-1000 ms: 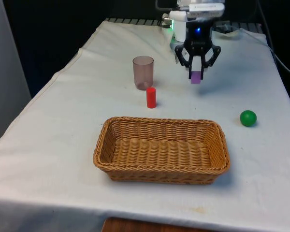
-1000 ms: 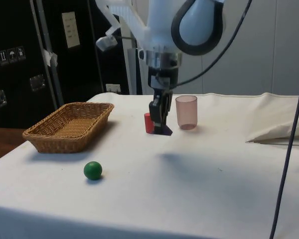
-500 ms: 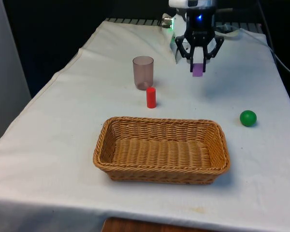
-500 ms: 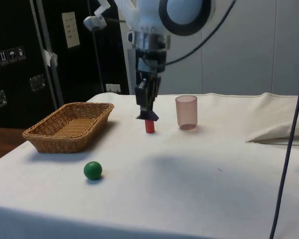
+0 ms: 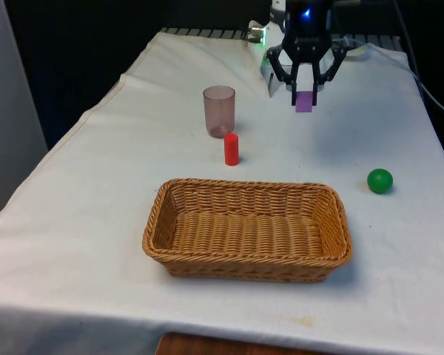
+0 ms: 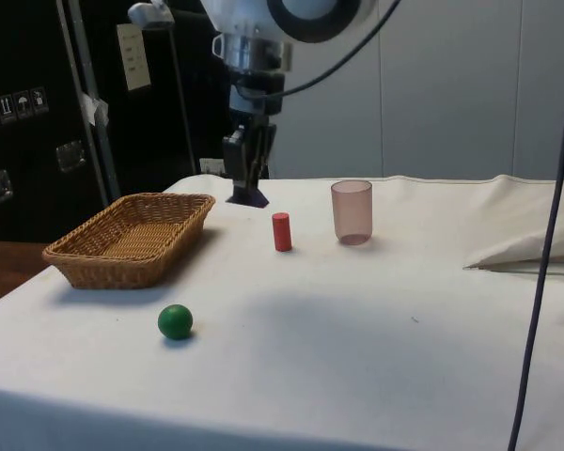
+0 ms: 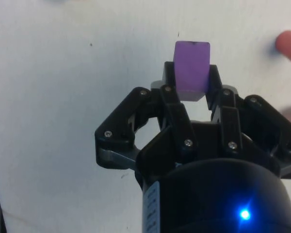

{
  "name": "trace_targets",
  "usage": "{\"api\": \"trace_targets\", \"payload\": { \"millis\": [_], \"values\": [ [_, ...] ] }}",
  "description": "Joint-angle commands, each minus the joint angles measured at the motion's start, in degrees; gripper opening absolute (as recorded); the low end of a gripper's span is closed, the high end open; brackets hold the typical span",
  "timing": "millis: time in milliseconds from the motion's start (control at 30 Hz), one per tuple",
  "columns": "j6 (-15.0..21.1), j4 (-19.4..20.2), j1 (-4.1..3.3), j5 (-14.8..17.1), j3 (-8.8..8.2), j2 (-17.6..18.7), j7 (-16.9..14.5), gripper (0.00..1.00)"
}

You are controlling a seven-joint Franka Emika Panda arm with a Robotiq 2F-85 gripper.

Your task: Pick up the triangular block and place it into the basket.

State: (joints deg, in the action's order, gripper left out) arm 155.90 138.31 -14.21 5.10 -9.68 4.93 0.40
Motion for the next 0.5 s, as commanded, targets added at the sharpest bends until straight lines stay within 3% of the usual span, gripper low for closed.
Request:
{"api": "trace_targets", "payload": {
  "millis": [0,433,467],
  "values": [
    [-0.63,-0.97,0.00,-0.63,-0.17,0.52,0.69,0.33],
    [-2.86,-8.19,0.29,0.23,-0.06,4.30,0.34,0.33],
    [-2.18,-7.22,0.23,0.00,-0.06,3.61,0.34,0.33]
  ]
}}
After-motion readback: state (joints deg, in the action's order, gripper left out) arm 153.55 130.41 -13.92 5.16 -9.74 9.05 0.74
